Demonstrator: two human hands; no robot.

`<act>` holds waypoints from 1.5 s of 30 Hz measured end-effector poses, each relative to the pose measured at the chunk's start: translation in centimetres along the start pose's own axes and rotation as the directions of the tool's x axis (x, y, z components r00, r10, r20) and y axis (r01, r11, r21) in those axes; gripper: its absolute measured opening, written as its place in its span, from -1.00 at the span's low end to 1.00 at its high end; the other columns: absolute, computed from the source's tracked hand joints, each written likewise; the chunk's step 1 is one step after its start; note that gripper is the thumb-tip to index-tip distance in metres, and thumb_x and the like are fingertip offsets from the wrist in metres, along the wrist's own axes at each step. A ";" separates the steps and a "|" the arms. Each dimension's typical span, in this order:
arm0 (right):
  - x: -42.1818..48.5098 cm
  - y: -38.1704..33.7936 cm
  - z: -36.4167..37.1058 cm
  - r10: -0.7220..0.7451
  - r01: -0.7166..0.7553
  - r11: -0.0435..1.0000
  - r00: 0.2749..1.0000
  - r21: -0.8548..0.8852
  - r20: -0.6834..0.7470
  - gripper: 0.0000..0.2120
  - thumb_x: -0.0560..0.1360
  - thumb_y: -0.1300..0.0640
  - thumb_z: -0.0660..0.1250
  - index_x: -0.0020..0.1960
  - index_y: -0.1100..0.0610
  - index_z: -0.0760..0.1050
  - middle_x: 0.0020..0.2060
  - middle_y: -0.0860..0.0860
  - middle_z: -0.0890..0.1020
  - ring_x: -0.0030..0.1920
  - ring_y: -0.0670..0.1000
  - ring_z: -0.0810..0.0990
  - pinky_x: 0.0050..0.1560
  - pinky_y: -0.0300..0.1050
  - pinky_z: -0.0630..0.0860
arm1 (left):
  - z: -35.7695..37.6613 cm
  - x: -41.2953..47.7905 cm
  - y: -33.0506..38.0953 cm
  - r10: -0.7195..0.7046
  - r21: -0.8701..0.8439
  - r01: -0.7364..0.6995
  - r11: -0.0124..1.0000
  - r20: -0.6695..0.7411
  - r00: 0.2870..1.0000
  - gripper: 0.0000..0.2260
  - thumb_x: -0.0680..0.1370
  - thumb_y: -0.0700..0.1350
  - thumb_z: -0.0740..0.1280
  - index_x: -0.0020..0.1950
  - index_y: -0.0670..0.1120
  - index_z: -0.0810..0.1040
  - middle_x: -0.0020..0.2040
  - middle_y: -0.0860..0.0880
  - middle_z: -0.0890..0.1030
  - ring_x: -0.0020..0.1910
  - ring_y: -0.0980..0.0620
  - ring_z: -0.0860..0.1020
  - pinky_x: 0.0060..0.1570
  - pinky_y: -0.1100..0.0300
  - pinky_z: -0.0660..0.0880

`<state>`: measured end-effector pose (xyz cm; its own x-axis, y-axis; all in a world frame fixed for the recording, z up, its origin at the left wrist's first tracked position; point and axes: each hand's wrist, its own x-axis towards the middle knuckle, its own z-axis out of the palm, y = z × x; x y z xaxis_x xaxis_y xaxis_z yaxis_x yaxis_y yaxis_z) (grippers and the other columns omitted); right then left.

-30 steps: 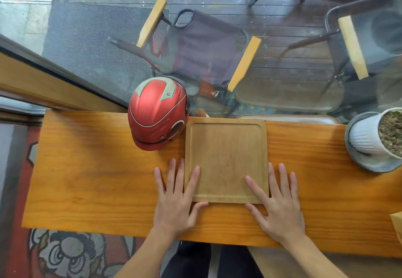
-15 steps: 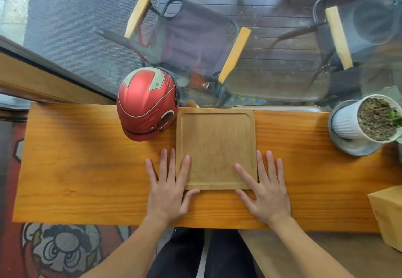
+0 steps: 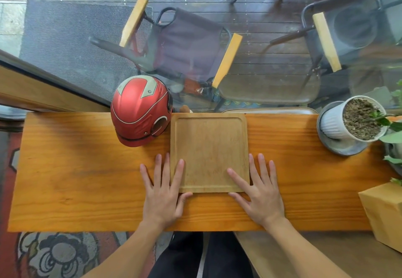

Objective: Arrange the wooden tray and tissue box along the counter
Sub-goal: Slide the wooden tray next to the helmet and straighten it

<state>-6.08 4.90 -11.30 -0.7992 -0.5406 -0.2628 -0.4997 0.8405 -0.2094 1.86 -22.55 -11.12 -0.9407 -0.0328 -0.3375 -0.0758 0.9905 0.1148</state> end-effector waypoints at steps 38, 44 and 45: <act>0.0 0.1 0.2 0.026 -0.025 0.999 0.999 -0.038 0.024 -0.36 0.61 -0.29 -0.02 0.60 -0.02 0.06 0.59 0.14 0.18 0.60 0.24 0.07 0.51 0.41 0.07 | 0.4 -0.2 -0.1 -0.001 -0.070 -0.004 0.998 -0.077 0.997 -0.29 0.57 0.22 0.13 0.58 -0.21 0.20 0.59 -0.35 0.15 0.59 -0.35 0.08 0.42 -0.51 0.02; 0.0 0.2 0.4 0.017 -0.016 0.999 1.000 -0.046 0.011 -0.34 0.59 -0.31 -0.01 0.60 -0.03 0.10 0.60 0.15 0.16 0.61 0.24 0.05 0.51 0.42 0.04 | 0.4 -0.2 0.0 0.006 -0.032 -0.009 0.999 -0.084 0.996 -0.18 0.48 0.25 0.27 0.59 -0.19 0.19 0.59 -0.36 0.14 0.59 -0.36 0.08 0.42 -0.52 0.01; 0.0 0.2 0.4 0.016 -0.016 0.999 1.000 -0.047 0.009 -0.34 0.59 -0.31 -0.02 0.60 -0.03 0.10 0.60 0.15 0.16 0.61 0.24 0.05 0.51 0.42 0.04 | 0.3 -0.3 0.0 0.005 -0.030 -0.007 1.000 -0.085 0.996 -0.18 0.48 0.25 0.28 0.59 -0.18 0.19 0.59 -0.36 0.14 0.59 -0.36 0.08 0.42 -0.52 0.01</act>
<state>-6.07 5.09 -11.71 -0.8043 -0.5272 -0.2741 -0.5021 0.8497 -0.1609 2.21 -22.45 -11.33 -0.9658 -0.0395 -0.2562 -0.0788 0.9863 0.1450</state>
